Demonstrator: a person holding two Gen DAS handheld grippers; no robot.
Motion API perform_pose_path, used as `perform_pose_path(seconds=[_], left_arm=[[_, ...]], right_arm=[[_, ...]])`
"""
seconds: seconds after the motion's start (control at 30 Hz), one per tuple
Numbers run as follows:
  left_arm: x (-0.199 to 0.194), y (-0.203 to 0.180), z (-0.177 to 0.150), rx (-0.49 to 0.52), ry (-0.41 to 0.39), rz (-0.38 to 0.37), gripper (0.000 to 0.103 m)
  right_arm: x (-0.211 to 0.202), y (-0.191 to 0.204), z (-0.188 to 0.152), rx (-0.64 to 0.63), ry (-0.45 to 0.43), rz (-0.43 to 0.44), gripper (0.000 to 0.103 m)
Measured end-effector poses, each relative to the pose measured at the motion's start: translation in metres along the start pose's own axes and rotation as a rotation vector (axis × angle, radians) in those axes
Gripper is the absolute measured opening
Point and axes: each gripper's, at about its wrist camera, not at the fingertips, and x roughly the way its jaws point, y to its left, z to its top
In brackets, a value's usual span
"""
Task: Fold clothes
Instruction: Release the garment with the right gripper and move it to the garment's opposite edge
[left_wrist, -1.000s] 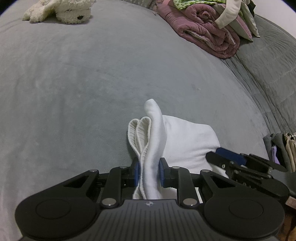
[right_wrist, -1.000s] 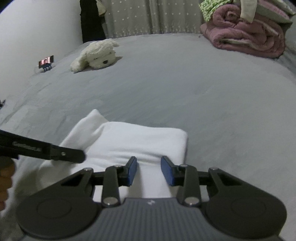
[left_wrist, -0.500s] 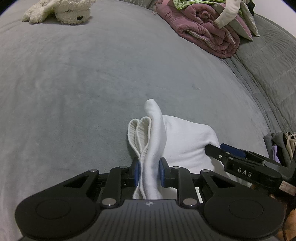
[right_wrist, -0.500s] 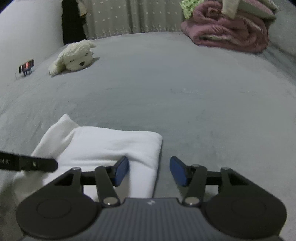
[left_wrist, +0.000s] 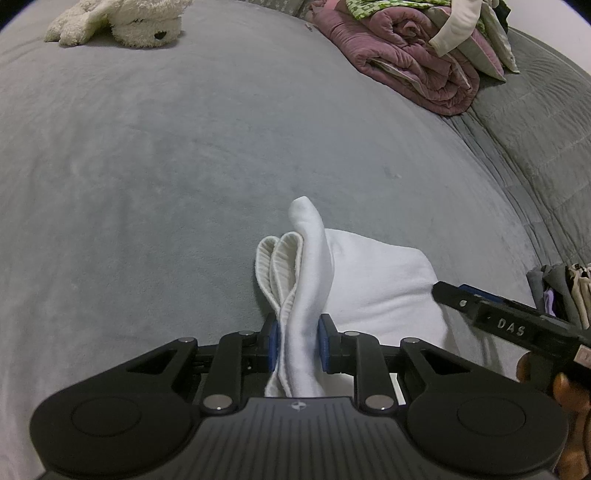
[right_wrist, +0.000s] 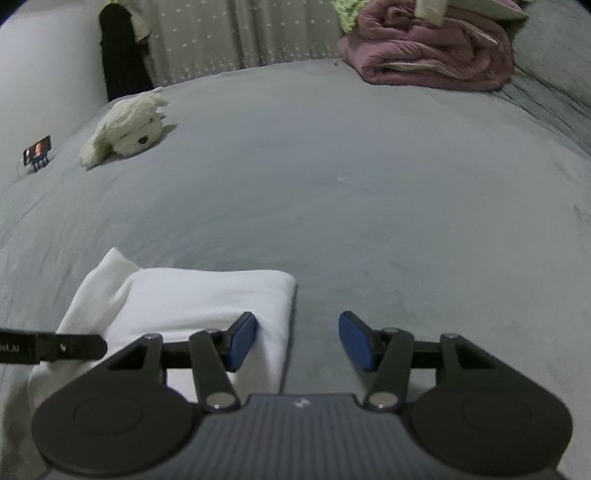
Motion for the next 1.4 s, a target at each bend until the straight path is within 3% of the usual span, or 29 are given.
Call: perform_pose_path(seconds=[0.43, 0.8, 1.1, 1.4], left_arm=[[0.001, 0.000, -0.001, 0.002, -0.001, 0.004, 0.021], [0.001, 0.001, -0.002, 0.004, -0.002, 0.005, 0.022], [0.001, 0.000, -0.002, 0.004, -0.002, 0.004, 0.022], [0.001, -0.001, -0.003, 0.002, -0.002, 0.004, 0.022]], right_arm=[[-0.016, -0.032, 0.002, 0.154, 0.070, 0.116, 0.051], [-0.005, -0.037, -0.009, 0.246, 0.191, 0.266, 0.056], [-0.002, -0.036, -0.015, 0.318, 0.232, 0.387, 0.057], [0.002, -0.043, -0.017, 0.393, 0.255, 0.440, 0.056]])
